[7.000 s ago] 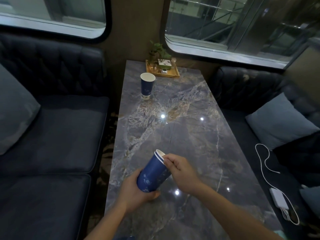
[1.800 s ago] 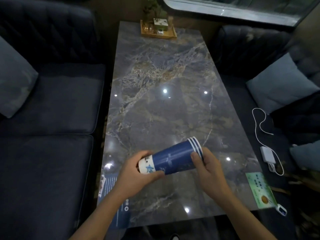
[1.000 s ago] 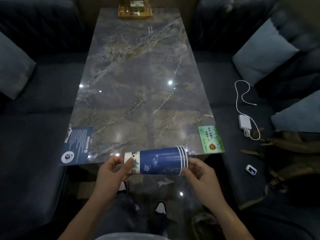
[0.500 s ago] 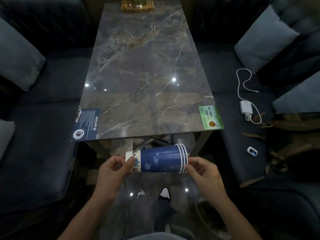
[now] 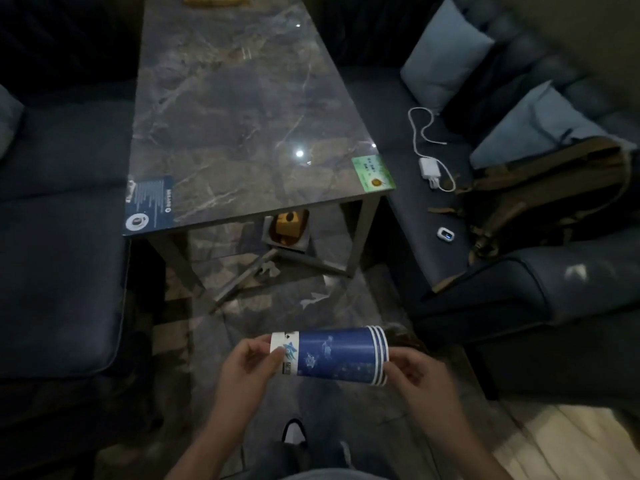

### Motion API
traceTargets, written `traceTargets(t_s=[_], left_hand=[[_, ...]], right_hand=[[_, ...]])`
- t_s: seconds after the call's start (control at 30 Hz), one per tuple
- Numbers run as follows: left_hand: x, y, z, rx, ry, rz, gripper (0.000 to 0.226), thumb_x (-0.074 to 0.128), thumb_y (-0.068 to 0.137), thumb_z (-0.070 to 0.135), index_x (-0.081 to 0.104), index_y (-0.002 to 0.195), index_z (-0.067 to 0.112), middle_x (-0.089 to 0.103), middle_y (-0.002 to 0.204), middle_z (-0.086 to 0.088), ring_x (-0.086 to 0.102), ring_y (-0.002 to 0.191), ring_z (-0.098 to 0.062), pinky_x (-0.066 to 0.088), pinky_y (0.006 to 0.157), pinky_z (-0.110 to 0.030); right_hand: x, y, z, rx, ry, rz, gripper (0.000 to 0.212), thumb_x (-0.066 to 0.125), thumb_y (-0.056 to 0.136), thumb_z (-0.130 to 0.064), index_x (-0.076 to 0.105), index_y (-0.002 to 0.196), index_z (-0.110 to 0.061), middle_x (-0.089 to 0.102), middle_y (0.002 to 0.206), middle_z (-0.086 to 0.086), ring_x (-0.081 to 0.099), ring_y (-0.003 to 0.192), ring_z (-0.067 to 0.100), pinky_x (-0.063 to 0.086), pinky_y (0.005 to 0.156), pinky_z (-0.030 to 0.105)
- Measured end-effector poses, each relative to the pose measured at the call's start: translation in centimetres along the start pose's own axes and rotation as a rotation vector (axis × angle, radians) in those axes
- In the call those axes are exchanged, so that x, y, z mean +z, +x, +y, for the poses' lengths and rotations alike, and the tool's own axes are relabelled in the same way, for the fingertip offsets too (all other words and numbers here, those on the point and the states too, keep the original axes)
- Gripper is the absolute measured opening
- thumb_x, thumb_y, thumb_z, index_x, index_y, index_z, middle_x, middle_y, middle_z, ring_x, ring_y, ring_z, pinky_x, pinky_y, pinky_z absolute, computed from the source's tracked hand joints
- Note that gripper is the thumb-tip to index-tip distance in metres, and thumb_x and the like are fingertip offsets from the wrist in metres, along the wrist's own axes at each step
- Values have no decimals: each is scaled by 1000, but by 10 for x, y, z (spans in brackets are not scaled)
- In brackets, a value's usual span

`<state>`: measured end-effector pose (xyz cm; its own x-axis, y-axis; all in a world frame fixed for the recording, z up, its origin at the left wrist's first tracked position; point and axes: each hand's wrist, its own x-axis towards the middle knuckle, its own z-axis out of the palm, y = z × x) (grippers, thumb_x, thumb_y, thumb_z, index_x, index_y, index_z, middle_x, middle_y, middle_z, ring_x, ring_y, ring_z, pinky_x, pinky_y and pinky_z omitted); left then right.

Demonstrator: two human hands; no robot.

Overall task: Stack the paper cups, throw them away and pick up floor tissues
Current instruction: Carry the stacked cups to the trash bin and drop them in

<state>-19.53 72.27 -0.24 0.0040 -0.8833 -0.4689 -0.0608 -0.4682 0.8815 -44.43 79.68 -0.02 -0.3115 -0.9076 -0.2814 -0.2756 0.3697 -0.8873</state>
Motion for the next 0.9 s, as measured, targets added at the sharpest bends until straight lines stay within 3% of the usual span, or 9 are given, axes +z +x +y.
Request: traceTargets(t_s=[0.13, 0.37, 0.5, 0.63, 0.77, 0.9], left_hand=[[14, -11, -9, 0, 97, -117, 6, 68, 85, -2, 66, 91, -1, 73, 95, -16, 66, 88, -26, 53, 80, -37], [69, -17, -11, 14, 259, -278, 14, 67, 86, 0, 71, 96, 10, 75, 89, -4, 68, 73, -2, 54, 63, -15], [109, -11, -13, 0, 353, -354, 18, 69, 85, 3, 72, 97, 14, 76, 87, -2, 68, 78, -9, 52, 73, -23], [155, -10, -14, -6, 432, -415, 16, 70, 85, 6, 73, 99, 15, 77, 88, -3, 70, 79, -10, 54, 75, -26], [194, -8, -22, -61, 445, -410, 18, 67, 86, -3, 70, 101, 5, 73, 84, -7, 66, 63, 3, 52, 60, -13], [217, -4, -32, -47, 505, -431, 18, 66, 86, -6, 71, 102, 2, 75, 77, -1, 67, 67, 0, 52, 61, -12]], right_hand=[[-15, -32, 24, 88, 49, 84, 21, 65, 82, 3, 73, 93, -13, 77, 85, 9, 71, 81, 24, 56, 68, 23], [-51, -63, 52, 217, 69, 179, 23, 60, 88, -3, 73, 95, -20, 78, 84, -7, 72, 77, 7, 53, 65, 18], [-82, -70, 67, 269, 74, 241, 26, 59, 89, -6, 72, 92, -28, 75, 81, -17, 69, 70, 0, 51, 61, 15], [-116, -69, 91, 287, 24, 278, 30, 60, 88, -11, 72, 92, -38, 74, 85, -22, 70, 77, 1, 57, 70, 29], [-147, -61, 115, 334, 78, 283, 26, 61, 88, -15, 72, 98, -37, 76, 92, -16, 71, 85, 6, 59, 81, 42], [-167, -50, 132, 376, 116, 281, 28, 61, 88, -11, 72, 89, -37, 77, 87, -10, 71, 81, 5, 59, 81, 41]])
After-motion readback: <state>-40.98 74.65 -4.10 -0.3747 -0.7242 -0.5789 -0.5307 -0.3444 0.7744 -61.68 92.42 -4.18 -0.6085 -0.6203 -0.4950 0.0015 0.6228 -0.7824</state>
